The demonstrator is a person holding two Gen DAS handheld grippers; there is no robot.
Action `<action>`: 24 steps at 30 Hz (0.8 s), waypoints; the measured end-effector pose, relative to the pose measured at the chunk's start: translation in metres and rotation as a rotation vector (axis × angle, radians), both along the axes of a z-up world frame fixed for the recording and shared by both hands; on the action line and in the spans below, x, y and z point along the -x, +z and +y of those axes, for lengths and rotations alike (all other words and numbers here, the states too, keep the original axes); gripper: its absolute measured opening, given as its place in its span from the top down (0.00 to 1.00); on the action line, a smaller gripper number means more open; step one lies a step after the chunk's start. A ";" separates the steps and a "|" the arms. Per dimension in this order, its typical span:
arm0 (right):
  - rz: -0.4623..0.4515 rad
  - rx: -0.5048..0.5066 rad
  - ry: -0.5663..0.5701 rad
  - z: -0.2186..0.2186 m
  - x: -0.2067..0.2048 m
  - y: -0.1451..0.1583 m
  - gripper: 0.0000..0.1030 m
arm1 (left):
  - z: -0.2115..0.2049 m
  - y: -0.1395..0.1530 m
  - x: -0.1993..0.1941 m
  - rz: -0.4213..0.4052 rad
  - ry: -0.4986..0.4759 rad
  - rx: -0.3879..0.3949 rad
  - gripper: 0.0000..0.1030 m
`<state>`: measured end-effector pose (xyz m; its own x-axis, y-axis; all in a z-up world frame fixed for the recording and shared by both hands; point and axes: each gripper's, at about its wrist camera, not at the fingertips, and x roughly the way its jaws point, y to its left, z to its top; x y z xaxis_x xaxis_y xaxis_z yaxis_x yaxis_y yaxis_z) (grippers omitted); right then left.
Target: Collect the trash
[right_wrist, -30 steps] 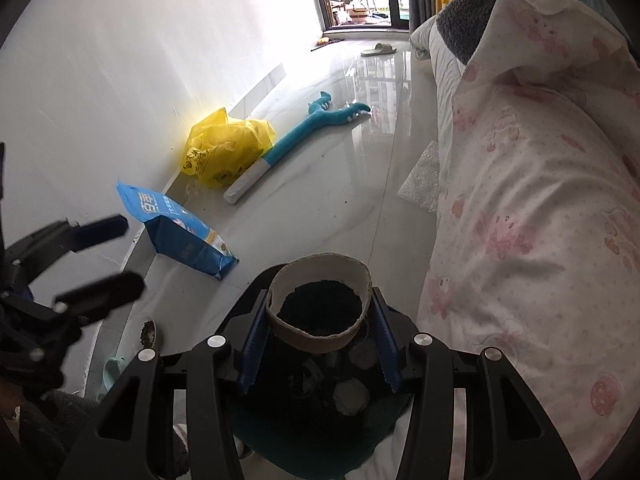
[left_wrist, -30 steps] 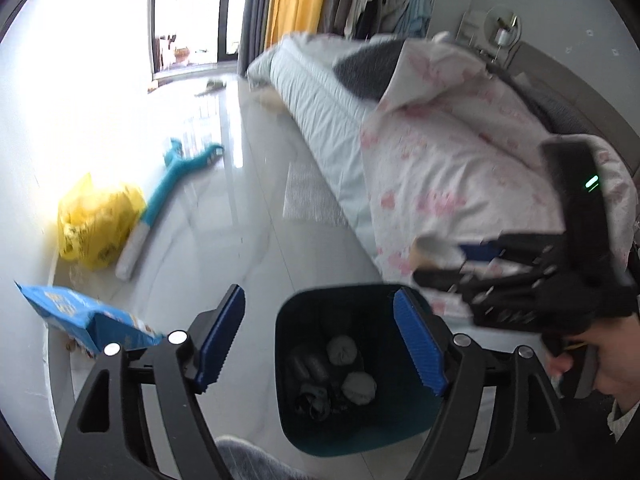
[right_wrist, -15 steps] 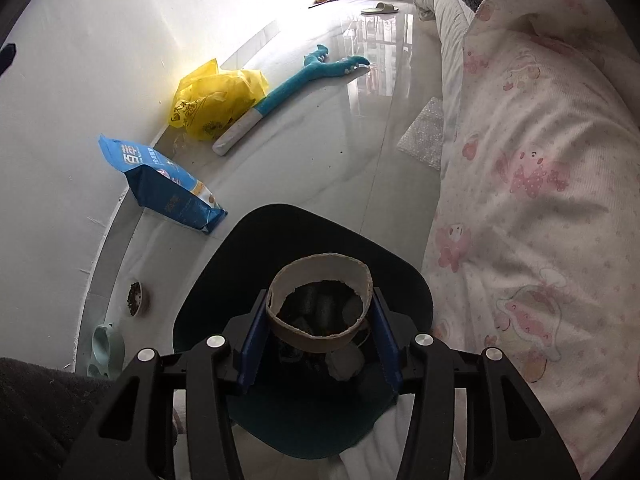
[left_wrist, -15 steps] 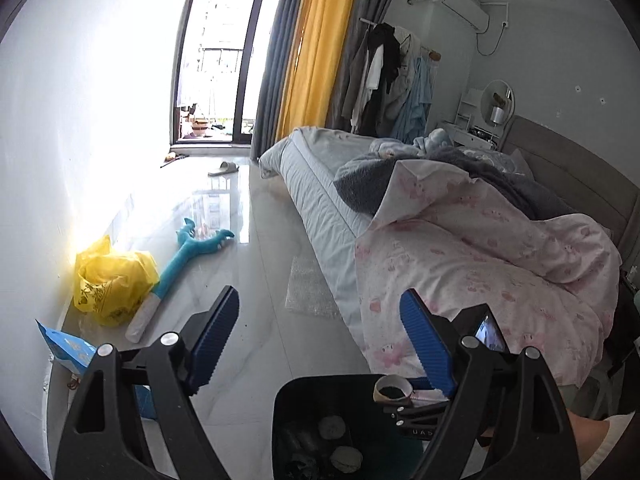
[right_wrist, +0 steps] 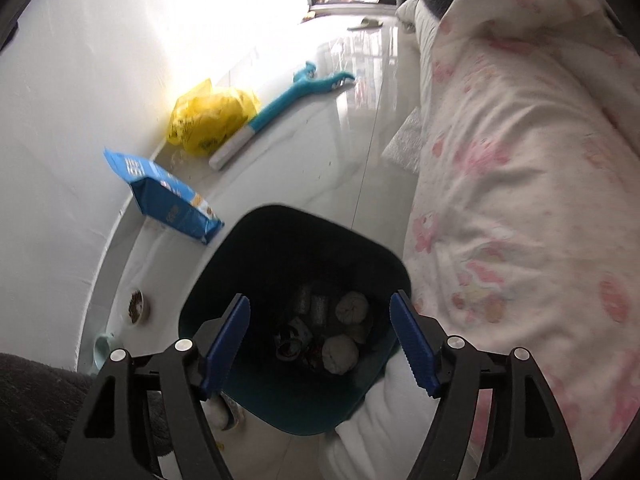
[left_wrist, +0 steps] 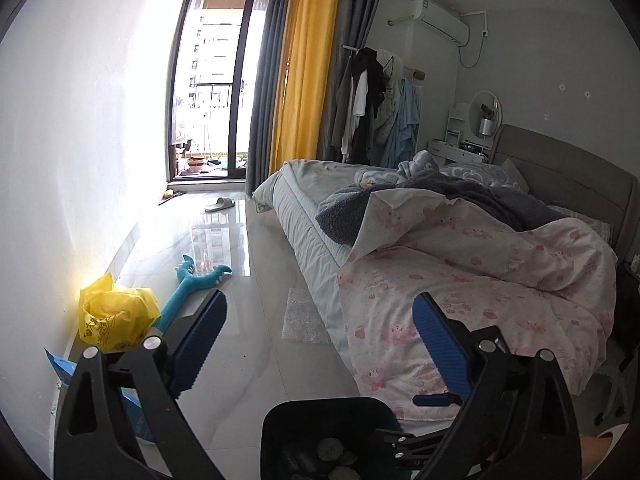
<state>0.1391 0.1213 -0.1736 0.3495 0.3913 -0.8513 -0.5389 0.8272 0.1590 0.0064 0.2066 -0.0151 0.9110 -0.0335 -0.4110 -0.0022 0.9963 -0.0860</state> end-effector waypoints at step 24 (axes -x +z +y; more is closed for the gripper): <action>-0.510 -0.193 -0.327 -0.197 0.120 0.149 0.09 | -0.083 0.001 0.043 -0.008 0.039 -0.124 0.03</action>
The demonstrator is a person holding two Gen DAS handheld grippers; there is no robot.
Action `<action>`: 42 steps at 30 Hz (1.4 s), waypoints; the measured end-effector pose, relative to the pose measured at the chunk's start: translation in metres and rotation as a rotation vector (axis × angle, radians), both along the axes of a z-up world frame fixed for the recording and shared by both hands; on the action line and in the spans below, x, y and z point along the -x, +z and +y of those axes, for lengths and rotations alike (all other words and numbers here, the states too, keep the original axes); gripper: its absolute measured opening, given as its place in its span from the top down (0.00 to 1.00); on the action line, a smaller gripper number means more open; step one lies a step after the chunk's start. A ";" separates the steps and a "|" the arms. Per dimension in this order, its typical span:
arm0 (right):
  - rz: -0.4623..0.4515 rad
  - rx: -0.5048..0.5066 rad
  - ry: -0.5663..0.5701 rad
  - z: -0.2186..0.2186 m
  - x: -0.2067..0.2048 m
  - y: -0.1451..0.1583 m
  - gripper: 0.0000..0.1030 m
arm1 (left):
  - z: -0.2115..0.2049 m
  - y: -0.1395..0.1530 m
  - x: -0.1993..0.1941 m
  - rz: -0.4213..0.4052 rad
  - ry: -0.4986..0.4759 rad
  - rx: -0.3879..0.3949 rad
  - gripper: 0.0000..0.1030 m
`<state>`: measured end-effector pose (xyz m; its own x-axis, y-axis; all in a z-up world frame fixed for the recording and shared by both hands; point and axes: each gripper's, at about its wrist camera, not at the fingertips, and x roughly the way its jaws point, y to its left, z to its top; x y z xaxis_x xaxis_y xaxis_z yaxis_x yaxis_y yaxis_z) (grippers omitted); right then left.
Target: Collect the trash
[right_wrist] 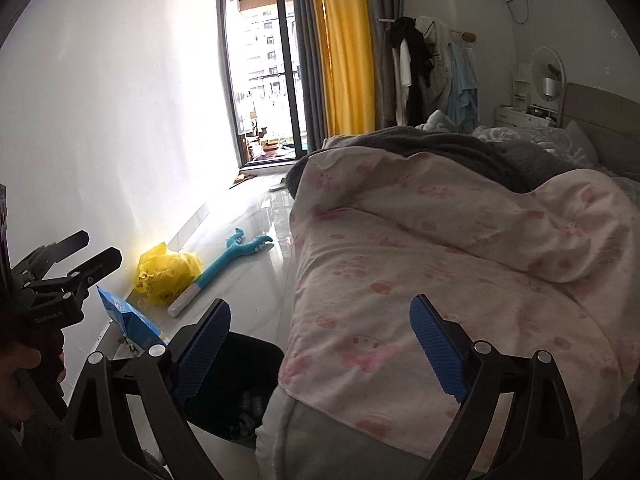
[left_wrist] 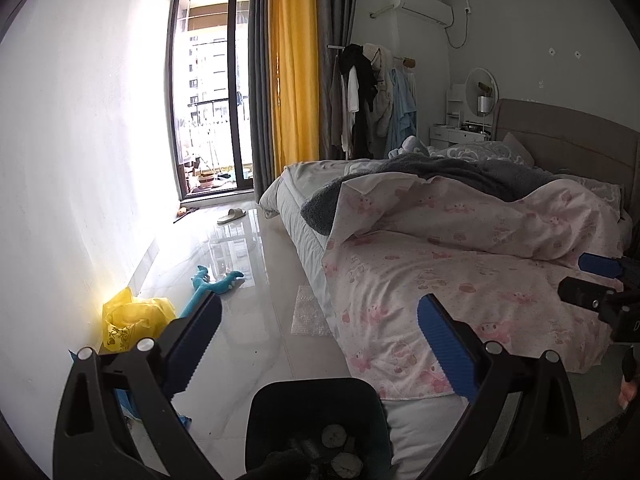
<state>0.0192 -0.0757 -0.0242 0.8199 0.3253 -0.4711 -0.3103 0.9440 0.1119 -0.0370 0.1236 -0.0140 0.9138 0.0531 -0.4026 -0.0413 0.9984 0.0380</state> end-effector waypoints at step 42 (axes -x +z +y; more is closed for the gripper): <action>-0.155 -0.077 -0.130 -0.129 0.149 0.007 0.03 | -0.028 0.011 0.100 -0.075 0.008 -0.001 0.03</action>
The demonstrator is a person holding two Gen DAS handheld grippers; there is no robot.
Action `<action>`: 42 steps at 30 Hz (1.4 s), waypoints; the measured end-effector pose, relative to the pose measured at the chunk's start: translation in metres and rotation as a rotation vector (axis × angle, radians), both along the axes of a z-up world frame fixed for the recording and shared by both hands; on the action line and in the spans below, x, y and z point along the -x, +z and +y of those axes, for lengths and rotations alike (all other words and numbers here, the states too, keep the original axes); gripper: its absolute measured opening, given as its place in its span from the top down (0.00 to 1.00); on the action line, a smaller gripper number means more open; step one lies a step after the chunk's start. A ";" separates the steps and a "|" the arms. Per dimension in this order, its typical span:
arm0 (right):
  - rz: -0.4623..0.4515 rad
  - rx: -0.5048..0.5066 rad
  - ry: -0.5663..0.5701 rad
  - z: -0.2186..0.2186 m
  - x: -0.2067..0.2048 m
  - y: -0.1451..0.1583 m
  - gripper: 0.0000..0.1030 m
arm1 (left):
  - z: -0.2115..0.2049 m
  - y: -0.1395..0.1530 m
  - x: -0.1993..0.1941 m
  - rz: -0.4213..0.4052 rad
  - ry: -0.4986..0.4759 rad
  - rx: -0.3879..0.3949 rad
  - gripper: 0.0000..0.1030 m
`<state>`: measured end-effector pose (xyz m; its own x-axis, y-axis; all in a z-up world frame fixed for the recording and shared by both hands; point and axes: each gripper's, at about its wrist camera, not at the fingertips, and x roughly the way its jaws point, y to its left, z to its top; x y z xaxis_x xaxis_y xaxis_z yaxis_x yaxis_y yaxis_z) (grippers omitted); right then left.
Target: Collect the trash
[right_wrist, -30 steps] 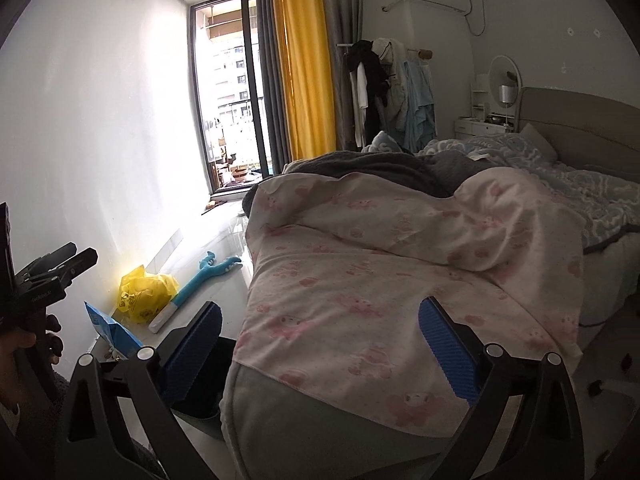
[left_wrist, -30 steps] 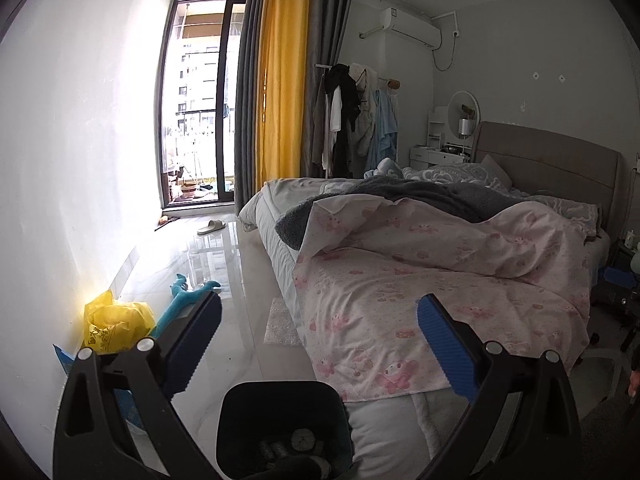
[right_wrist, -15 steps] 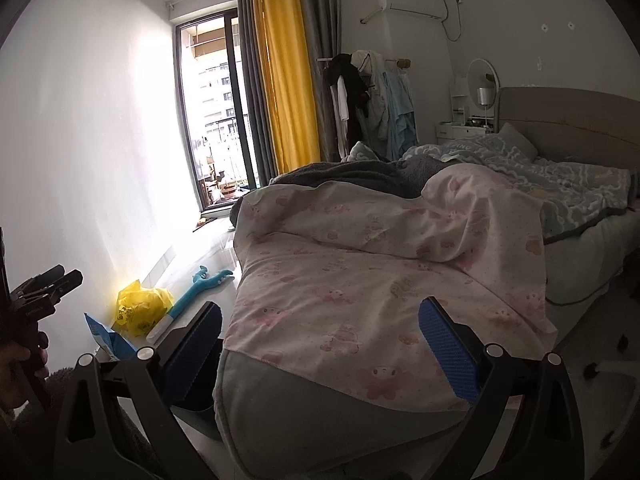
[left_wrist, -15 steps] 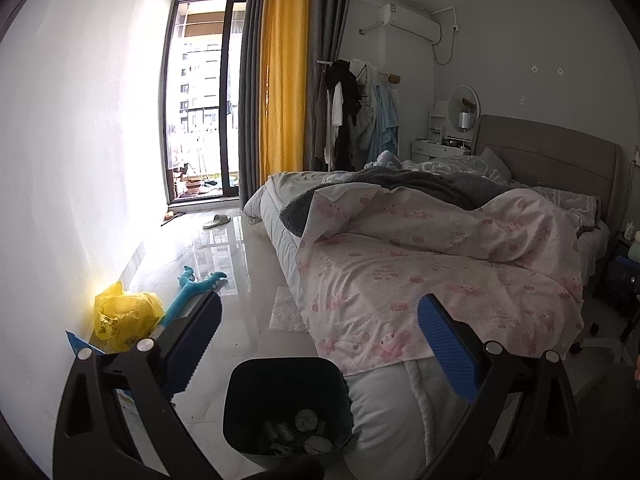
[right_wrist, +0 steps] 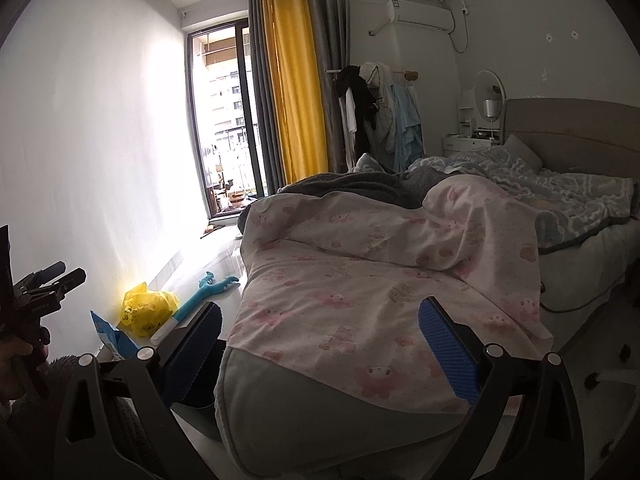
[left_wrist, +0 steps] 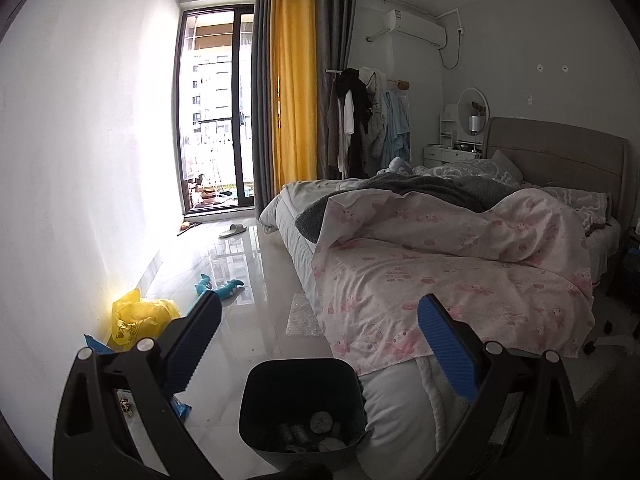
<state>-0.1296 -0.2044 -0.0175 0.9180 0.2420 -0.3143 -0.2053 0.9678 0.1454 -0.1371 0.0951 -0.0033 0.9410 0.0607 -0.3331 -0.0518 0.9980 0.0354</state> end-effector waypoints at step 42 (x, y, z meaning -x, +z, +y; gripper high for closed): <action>0.007 0.016 0.012 0.008 0.001 0.000 0.03 | 0.002 -0.004 0.002 0.011 -0.025 -0.012 0.03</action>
